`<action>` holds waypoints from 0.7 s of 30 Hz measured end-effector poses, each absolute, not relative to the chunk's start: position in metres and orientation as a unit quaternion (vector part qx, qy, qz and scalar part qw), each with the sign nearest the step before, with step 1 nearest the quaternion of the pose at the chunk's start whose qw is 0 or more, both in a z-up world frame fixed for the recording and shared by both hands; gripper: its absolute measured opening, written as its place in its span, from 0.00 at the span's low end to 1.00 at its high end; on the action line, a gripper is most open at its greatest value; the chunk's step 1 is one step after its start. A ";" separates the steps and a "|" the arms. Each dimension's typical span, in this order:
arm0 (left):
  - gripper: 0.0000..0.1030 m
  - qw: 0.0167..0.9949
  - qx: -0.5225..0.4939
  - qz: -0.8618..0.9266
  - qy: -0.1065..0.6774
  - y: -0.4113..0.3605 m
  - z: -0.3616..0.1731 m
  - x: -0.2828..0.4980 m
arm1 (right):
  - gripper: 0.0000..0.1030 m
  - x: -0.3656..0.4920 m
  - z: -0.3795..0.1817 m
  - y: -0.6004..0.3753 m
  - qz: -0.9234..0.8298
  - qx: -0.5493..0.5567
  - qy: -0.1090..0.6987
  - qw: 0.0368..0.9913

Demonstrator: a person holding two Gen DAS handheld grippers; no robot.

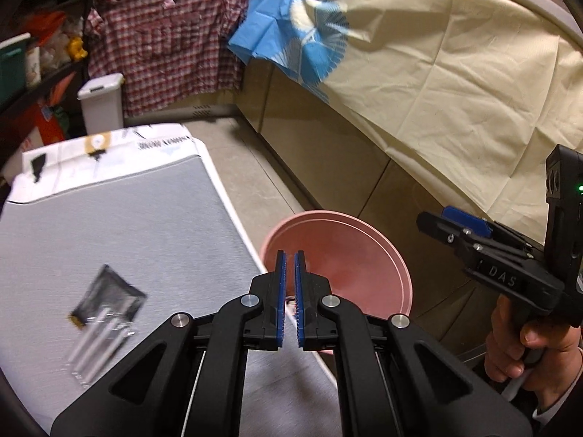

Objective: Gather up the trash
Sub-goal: 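Move both open tools back to the table toward the straws and sachet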

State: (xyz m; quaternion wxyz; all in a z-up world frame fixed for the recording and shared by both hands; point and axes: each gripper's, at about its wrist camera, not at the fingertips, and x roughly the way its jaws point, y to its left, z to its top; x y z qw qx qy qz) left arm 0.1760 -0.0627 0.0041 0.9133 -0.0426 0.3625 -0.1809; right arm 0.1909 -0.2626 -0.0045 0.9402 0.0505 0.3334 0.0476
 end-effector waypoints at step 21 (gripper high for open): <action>0.04 0.915 -0.069 -0.073 0.390 0.124 0.011 0.143 | 0.49 0.178 0.016 -0.196 0.141 0.067 0.307 0.939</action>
